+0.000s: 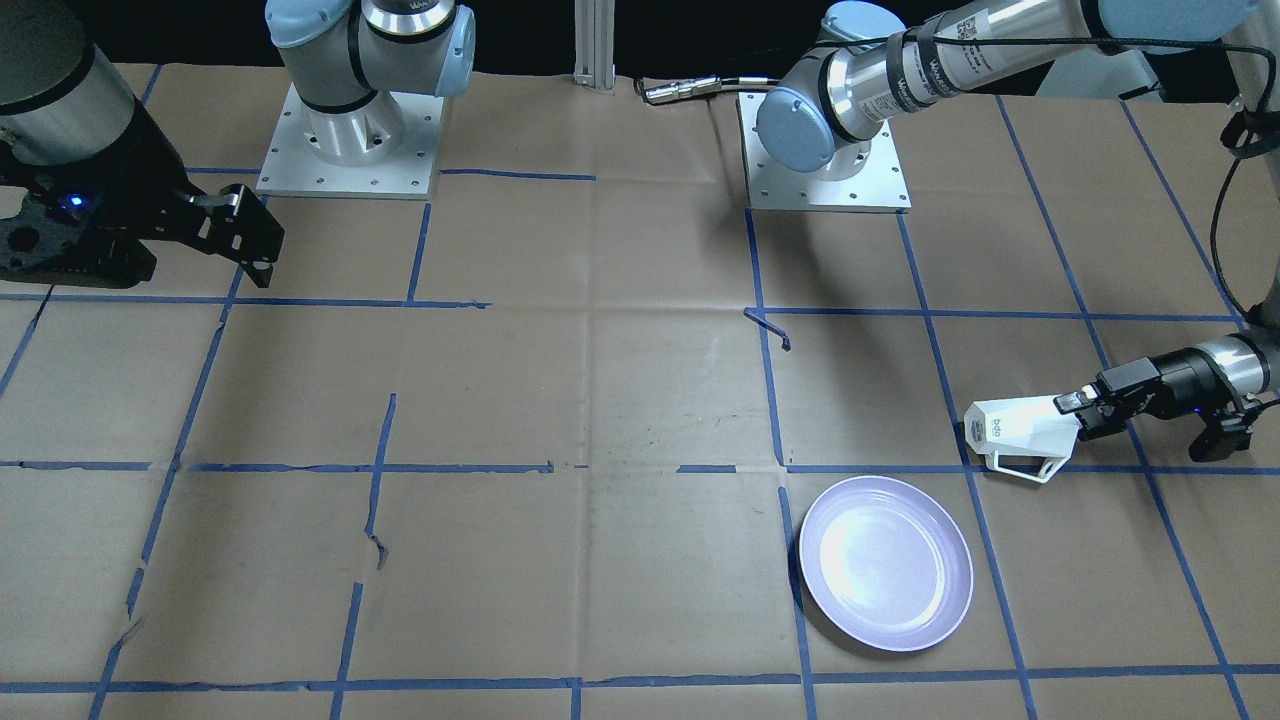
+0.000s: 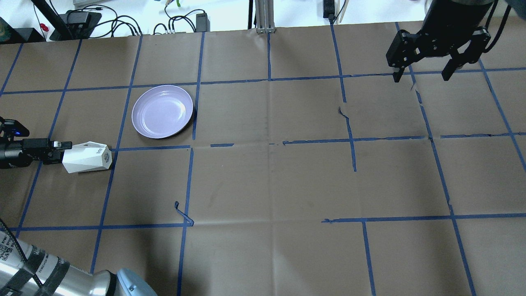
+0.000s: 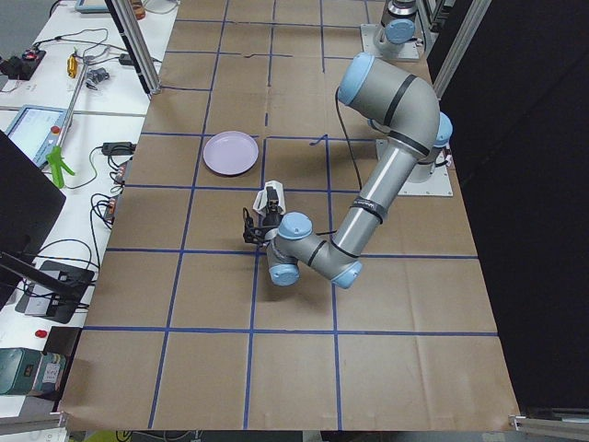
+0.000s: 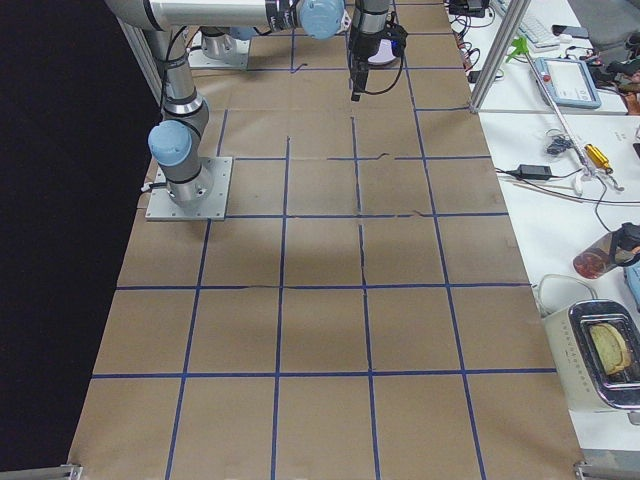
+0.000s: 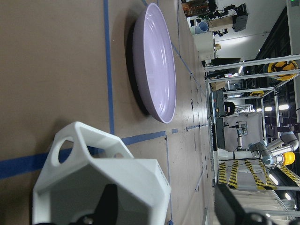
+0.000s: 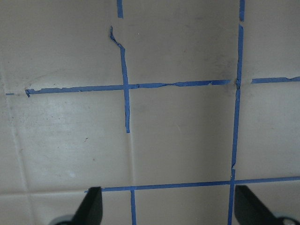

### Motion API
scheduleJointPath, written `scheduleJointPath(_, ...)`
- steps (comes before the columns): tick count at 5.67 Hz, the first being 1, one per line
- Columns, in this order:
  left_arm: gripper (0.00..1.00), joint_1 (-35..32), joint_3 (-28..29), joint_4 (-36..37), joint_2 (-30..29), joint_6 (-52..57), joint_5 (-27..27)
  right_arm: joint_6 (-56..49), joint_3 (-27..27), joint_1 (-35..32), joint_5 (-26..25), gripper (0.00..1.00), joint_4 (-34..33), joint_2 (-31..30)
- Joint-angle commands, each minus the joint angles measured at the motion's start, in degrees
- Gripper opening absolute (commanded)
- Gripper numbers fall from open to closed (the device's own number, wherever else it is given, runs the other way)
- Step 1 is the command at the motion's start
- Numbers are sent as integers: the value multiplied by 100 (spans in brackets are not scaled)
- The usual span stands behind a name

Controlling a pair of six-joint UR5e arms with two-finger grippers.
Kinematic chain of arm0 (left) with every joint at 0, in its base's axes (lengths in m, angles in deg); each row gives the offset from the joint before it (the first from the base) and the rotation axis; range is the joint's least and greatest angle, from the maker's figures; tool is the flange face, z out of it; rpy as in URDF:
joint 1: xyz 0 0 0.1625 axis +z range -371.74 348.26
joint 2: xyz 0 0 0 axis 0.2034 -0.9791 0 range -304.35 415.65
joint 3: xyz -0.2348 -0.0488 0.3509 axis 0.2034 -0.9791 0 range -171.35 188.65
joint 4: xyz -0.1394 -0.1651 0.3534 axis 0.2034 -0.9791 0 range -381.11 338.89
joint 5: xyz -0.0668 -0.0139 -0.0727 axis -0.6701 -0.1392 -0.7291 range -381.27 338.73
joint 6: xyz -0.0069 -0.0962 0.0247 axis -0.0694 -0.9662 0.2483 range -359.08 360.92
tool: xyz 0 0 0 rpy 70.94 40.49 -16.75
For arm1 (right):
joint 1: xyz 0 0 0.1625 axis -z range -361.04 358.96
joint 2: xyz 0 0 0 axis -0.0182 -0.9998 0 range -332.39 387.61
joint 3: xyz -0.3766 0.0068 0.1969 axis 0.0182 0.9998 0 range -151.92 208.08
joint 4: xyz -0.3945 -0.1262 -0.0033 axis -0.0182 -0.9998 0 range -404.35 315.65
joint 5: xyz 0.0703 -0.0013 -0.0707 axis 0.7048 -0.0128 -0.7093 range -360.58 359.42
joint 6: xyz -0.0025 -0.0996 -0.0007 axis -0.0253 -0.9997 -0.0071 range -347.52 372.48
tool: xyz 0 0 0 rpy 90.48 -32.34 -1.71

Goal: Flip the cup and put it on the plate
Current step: 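Lift the white cup with the left gripper and rotate it upright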

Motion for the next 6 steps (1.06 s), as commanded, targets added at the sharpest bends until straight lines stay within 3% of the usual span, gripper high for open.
scheduleJointPath(1,0,-1,6,-84,8,13,-13,0,0,0,0,100,0,0)
scheduleJointPath(3,0,8,41,-337,278,-82,-66,0,0,0,0,100,0,0)
scheduleJointPath(6,0,43,777,-2049,1367,-696,-66,0,0,0,0,100,0,0)
